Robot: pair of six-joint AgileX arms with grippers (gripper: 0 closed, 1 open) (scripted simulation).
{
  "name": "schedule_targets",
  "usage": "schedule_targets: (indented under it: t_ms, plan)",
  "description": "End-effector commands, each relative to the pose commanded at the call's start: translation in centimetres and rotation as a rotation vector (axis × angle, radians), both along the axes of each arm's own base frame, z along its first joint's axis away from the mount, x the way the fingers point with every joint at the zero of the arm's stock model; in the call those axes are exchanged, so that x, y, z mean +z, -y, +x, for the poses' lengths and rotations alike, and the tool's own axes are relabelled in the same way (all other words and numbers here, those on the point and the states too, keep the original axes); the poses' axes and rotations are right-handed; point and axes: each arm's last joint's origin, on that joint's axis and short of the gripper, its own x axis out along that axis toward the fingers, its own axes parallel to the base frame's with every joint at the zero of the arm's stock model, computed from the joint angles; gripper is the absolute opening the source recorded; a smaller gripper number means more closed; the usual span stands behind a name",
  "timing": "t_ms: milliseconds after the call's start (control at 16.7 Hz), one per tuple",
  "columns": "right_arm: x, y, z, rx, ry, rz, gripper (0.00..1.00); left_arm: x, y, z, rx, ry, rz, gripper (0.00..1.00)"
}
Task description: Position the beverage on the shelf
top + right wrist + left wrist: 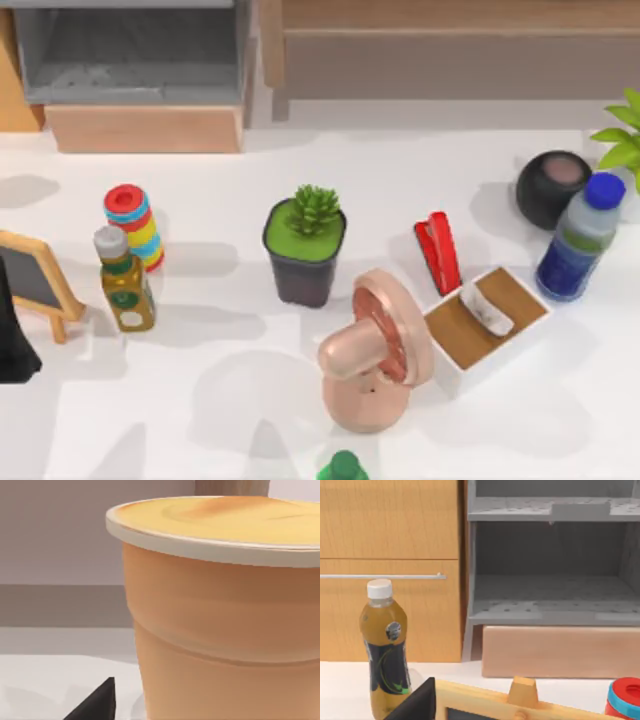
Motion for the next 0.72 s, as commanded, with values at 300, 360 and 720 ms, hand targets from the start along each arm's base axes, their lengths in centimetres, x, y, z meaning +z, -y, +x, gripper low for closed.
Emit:
schedule_targets:
  t_ms: [300,360,720]
  plan:
    - [0.0,-0.1,4.7,0.000,0.000,-0.001,1.00,0.0,0.0,0.0,0.000,0.000,0.000,1.00]
    - [0.0,-0.1,4.9,0.000,0.000,0.000,1.00,0.0,0.0,0.0,0.000,0.000,0.000,1.00]
    - [0.0,-0.1,4.9,0.000,0.000,0.000,0.77,0.0,0.0,0.0,0.000,0.000,0.000,1.00]
